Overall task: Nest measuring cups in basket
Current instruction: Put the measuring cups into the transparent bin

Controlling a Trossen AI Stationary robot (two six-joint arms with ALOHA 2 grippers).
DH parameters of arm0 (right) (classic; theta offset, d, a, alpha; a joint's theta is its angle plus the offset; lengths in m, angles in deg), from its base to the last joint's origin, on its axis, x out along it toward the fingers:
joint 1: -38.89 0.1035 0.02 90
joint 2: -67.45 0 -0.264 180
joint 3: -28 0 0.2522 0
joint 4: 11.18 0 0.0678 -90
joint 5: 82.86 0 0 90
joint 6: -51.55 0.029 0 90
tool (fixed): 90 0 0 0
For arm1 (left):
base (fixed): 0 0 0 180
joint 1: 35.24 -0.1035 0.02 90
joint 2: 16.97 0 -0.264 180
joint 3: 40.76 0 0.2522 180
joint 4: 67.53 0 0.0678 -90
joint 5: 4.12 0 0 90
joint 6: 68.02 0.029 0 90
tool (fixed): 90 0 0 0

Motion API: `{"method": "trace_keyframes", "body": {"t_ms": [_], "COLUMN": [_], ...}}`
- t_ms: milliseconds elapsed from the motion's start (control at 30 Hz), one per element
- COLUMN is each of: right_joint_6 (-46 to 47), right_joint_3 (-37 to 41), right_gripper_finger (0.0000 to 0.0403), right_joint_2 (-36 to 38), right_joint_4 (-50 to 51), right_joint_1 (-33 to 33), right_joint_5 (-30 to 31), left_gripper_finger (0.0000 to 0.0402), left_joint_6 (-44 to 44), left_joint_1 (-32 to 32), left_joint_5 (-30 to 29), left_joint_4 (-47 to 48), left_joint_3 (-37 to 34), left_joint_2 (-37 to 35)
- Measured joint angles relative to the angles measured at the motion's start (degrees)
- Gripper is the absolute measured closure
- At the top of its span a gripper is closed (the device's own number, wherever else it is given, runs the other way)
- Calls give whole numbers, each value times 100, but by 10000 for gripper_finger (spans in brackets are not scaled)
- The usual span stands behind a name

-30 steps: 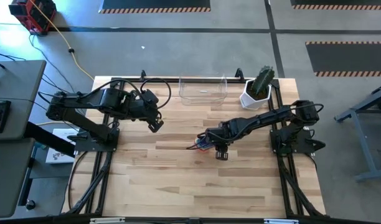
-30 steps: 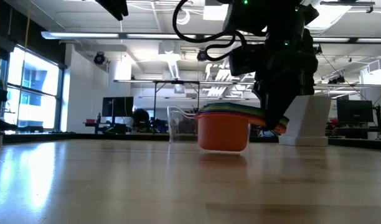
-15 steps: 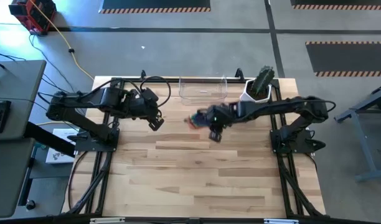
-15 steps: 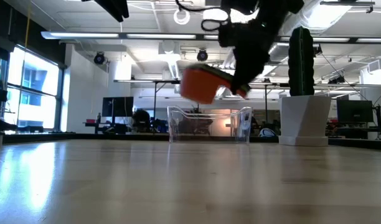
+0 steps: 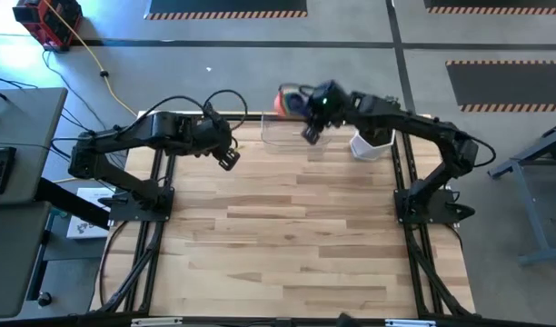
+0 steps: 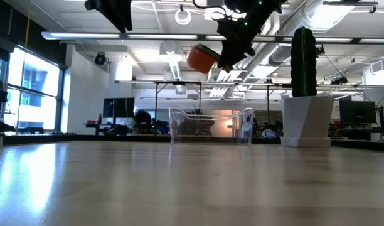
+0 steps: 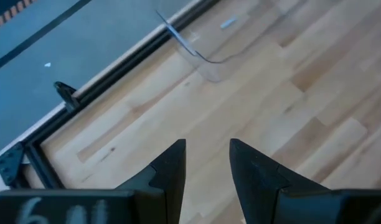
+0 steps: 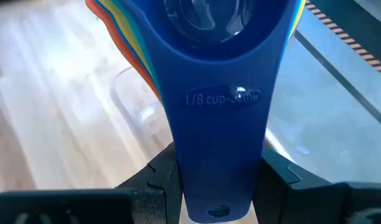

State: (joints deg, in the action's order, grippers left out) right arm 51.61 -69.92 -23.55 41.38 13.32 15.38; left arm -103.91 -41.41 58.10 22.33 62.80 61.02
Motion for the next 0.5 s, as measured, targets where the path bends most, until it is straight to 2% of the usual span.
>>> {"method": "trace_keyframes", "body": {"t_ms": [167,333,500], "right_joint_6": [-53,-53,-62], "right_joint_3": [0,1,-9], "right_gripper_finger": [282,282,282], "right_joint_2": [-235,-840,-1349], "right_joint_4": [-360,-385,-198], "right_joint_1": [-632,-912,-916], "right_joint_5": [-713,-1210,-1305], "left_gripper_finger": [287,287,287], "left_joint_6": [310,951,1354], "left_joint_1": [-375,-682,-1004], "left_joint_5": [-19,-18,-15], "left_joint_4": [-286,-684,-751], "left_joint_3": [0,1,0], "left_joint_2": [0,0,0]}}
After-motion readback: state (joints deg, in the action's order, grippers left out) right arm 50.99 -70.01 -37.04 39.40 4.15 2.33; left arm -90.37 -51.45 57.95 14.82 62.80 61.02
